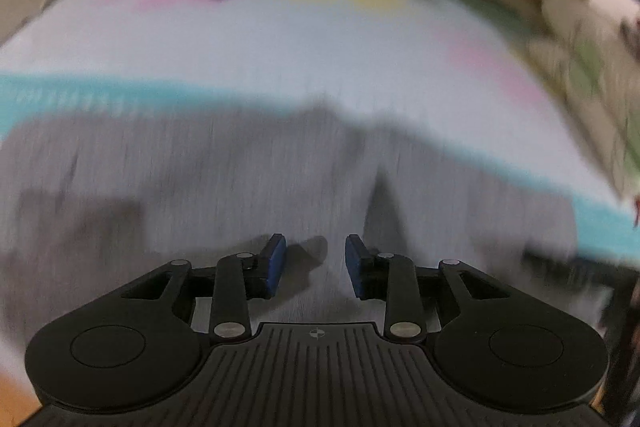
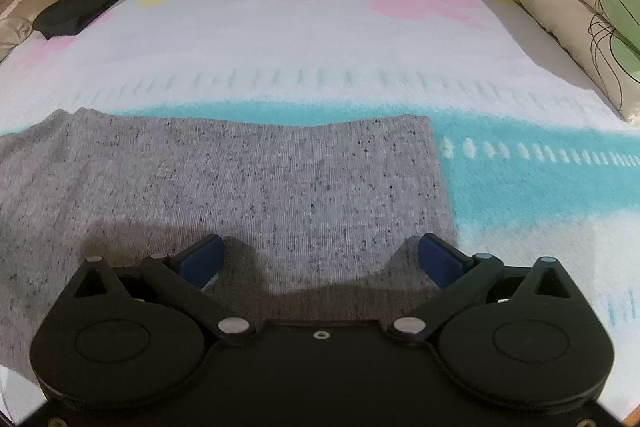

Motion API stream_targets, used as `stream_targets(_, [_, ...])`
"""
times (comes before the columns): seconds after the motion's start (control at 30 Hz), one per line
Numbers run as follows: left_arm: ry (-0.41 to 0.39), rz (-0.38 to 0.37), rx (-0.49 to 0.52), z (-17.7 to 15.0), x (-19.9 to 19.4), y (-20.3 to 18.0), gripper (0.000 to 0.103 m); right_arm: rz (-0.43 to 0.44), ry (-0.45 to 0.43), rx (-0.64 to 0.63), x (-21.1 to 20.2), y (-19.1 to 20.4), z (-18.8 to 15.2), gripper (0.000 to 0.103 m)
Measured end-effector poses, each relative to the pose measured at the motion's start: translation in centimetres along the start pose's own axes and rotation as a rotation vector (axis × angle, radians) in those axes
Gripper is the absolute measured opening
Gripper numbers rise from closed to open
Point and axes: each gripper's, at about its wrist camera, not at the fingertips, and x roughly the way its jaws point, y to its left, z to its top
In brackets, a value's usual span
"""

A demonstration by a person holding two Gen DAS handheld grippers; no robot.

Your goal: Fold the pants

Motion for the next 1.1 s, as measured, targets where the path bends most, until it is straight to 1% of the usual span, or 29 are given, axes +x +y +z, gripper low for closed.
stream_targets(0.03, [0.029,0.006,0.003,-0.9,0.4,0.1,0.032,-0.001,0.001,-0.005,-0.2,0.0,-0.2,0.102])
stream_targets(0.07, [-0.016,0.011,0.024,-1.8,0.2,-0.1,0.032,-0.003,0.003,-0.009,-0.3,0.0,-0.2,0.102])
stream_targets(0.1, [-0.034,0.026,0.051,-2.3,0.0,-0.4,0.032,-0.006,0.007,-0.010,-0.5,0.0,-0.3,0.102])
stream_targets(0.17, [-0.034,0.038,0.083,-2.4,-0.4,-1.0,0.034,-0.012,0.017,-0.012,-1.0,0.3,-0.1,0.102])
stream_targets(0.23, [-0.031,0.011,0.059,-2.5,-1.0,-0.9,0.035,0.016,0.003,-0.013,-2.1,0.8,0.1,0.102])
stream_targets(0.3, [-0.059,-0.012,-0.003,-2.8,-1.8,-0.2,0.035,0.057,-0.029,-0.020,-3.2,1.8,0.1,0.102])
stream_targets(0.37, [-0.095,-0.013,-0.064,-3.2,-2.5,0.5,0.035,0.106,-0.048,-0.066,-4.0,3.6,-0.1,0.102])
stream_targets(0.47, [-0.159,-0.018,-0.163,-3.7,-4.0,2.0,0.035,0.159,-0.035,-0.158,-3.5,6.6,-0.8,0.102])
stream_targets(0.5, [-0.187,-0.020,-0.202,-3.7,-4.7,2.7,0.035,0.163,-0.007,-0.192,-3.0,7.3,-1.2,0.102])
stream_targets(0.53, [-0.214,-0.023,-0.234,-4.0,-5.4,3.4,0.035,0.163,0.046,-0.233,-2.2,8.0,-1.7,0.102])
stream_targets(0.57, [-0.245,-0.024,-0.268,-4.1,-6.1,4.1,0.035,0.151,0.047,-0.244,-1.9,8.2,-2.2,0.102])
stream_targets(0.6, [-0.276,-0.021,-0.308,-4.2,-6.8,4.9,0.036,0.143,0.003,-0.224,-2.3,8.0,-2.7,0.102])
stream_targets(0.63, [-0.305,-0.016,-0.353,-4.3,-7.4,5.9,0.038,0.135,0.005,-0.215,-2.4,8.0,-2.9,0.102])
stream_targets(0.7, [-0.343,-0.012,-0.458,-4.6,-8.3,8.0,0.046,0.136,0.017,-0.203,-2.4,7.8,-2.8,0.102])
stream_targets(0.73, [-0.353,-0.012,-0.510,-4.6,-8.7,9.0,0.048,0.139,0.022,-0.202,-2.4,7.7,-2.7,0.102])
stream_targets(0.83, [-0.382,-0.001,-0.649,-5.8,-9.3,11.8,0.048,0.138,0.038,-0.189,-2.1,7.6,-2.3,0.102])
stream_targets(0.87, [-0.392,0.017,-0.669,-6.1,-9.5,12.4,0.048,0.133,0.041,-0.187,-2.0,7.7,-2.0,0.102])
stream_targets(0.93, [-0.416,0.059,-0.666,-6.4,-9.9,12.9,0.048,0.129,0.040,-0.184,-1.9,7.7,-1.9,0.102])
stream_targets(0.97, [-0.426,0.069,-0.671,-6.6,-9.9,13.3,0.048,0.130,0.036,-0.181,-2.2,7.9,-2.6,0.102])
stream_targets(1.0, [-0.424,0.070,-0.683,-6.7,-9.9,13.6,0.048,0.131,0.034,-0.181,-2.2,7.8,-2.7,0.102])
stream_targets(1.1, [-0.386,0.060,-0.752,-7.8,-9.5,15.1,0.050,0.136,0.034,-0.181,-2.2,7.7,-2.6,0.102])
